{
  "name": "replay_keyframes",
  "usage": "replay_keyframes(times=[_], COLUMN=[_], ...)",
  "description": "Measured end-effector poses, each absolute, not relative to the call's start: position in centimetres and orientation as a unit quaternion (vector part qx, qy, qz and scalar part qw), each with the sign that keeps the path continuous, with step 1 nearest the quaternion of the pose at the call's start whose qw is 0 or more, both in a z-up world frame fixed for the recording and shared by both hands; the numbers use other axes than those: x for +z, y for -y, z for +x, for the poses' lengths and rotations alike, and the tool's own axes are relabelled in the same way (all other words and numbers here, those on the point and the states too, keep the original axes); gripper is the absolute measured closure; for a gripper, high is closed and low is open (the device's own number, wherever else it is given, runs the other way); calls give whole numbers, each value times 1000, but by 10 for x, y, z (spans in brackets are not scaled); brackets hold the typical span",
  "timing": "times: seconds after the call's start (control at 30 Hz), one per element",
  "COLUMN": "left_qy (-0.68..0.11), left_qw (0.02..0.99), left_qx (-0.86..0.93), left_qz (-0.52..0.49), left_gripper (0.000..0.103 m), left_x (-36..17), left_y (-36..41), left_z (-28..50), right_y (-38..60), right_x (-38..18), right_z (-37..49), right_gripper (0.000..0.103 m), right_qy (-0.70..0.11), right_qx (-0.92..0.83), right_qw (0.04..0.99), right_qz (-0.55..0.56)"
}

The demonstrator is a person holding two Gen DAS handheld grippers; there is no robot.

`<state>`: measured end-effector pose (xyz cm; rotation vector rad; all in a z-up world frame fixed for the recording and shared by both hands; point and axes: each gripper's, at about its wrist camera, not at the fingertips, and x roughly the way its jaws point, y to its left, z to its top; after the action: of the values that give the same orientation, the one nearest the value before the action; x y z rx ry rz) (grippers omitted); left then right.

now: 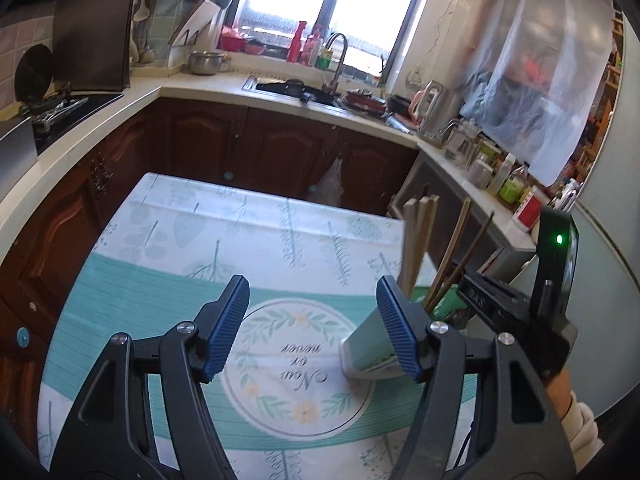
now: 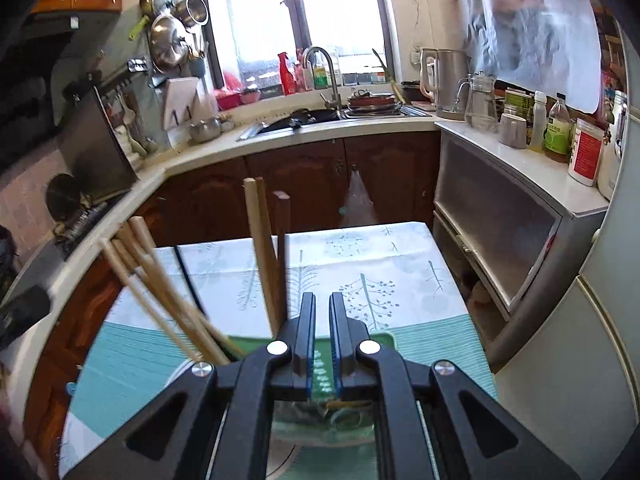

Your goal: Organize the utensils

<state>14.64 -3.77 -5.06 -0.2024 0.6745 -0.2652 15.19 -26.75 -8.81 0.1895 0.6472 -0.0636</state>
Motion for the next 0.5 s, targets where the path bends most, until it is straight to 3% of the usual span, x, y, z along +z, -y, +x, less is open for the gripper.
replay_keyframes(times=[0.17, 0.4, 0.5], left_qy=[-359, -384, -380], left_qw=[927, 919, 921], left_qx=[-79, -60, -65], left_qz=[-79, -71, -63], left_gripper=[39, 39, 34], left_x=[-68, -71, -60], left_y=[20, 10, 13], left_z=[140, 133, 122], right_y=[245, 224, 221], right_x=[-101, -78, -66], right_z=[175, 149, 136], right_gripper=[96, 96, 95], right_qy=[-345, -313, -305], right_qx=[5, 26, 30], right_qw=[935, 947, 949], right_qz=[87, 65, 68])
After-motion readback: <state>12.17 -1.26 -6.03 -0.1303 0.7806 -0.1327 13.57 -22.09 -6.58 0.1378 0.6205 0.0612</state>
